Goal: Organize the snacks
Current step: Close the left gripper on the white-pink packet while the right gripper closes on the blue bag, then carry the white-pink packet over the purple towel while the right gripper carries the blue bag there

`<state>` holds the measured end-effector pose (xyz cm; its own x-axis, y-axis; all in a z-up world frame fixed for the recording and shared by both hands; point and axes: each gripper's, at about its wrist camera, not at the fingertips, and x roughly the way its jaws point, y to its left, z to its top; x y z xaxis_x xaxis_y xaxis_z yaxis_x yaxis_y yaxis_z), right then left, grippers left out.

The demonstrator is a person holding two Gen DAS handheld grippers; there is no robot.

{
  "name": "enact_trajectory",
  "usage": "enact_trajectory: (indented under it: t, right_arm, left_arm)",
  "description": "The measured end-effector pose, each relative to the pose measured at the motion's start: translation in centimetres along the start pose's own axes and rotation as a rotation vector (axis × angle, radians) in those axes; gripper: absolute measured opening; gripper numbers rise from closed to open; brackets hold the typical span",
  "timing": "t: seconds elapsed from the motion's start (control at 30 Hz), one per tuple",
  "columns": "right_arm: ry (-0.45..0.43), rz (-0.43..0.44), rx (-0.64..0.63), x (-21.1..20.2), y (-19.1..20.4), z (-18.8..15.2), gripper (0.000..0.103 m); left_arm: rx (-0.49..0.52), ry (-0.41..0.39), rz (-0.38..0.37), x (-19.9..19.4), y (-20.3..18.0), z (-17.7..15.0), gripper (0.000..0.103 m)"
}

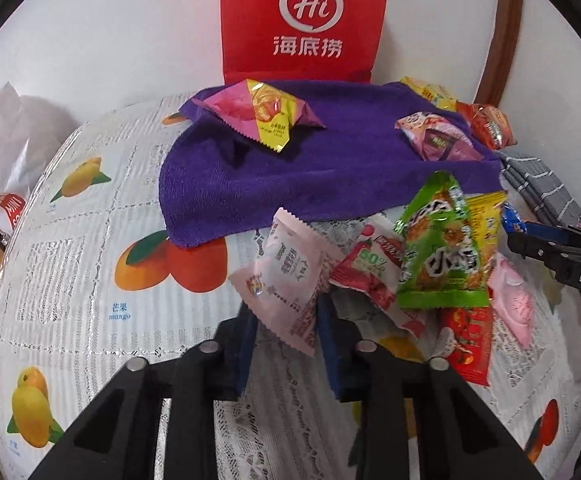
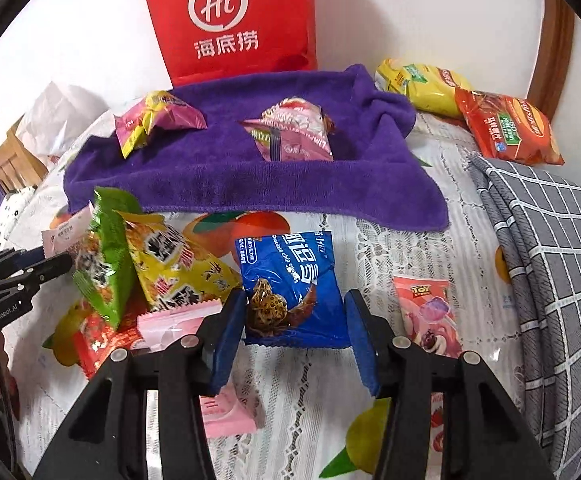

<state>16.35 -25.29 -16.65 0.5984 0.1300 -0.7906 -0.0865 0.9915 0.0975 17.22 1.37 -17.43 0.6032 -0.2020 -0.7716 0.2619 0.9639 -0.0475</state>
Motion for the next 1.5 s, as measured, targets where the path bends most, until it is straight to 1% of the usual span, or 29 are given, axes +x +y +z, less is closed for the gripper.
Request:
enact_trajectory:
  t: [0.03, 0.13, 0.33, 0.53, 0.77, 1.03, 1.27, 1.5]
  right_arm:
    - [-0.003, 0.002, 0.005, -0.2, 0.0, 0.0, 0.05]
    - [-0.009, -0.002, 0.003, -0.8, 0.2, 0.0, 0.05]
    - [-0.022, 0.0, 0.012, -2.2, 0.4, -0.3, 0.05]
    - [-0.05, 0.0, 0.019, -4.3, 0.6, 0.2, 0.05]
    - [-0.09, -0.016, 0.03, -6.9, 0.6, 1.6, 0.05]
    - [-0.119, -0.034, 0.051, -9.0, 0.3, 3.8, 0.05]
    - [-0.138, -0.03, 0.067, -9.8, 0.0, 5.5, 0.05]
    - [-0.146, -0.031, 0.071, -9.9, -0.3, 6.8, 0.05]
  left_arm:
    - [0.0, -0.003, -0.009, -0.3, 0.0, 0.0, 0.016]
    - [0.005, -0.019, -0.019, -1.3, -0.1, 0.1, 0.014]
    - [0.016, -0.039, -0.017, -2.9, -0.4, 0.1, 0.013]
    - [0.012, -0.071, -0.007, -4.8, -0.5, 0.8, 0.013]
    - [-0.007, -0.096, 0.015, -6.5, -0.5, 2.6, 0.013]
    - [-0.005, -0.126, 0.015, -8.2, -0.6, 5.1, 0.013]
    - [0.016, -0.146, 0.019, -8.8, -1.1, 7.2, 0.013]
    - [0.005, -0.154, 0.021, -8.6, -1.1, 9.1, 0.013]
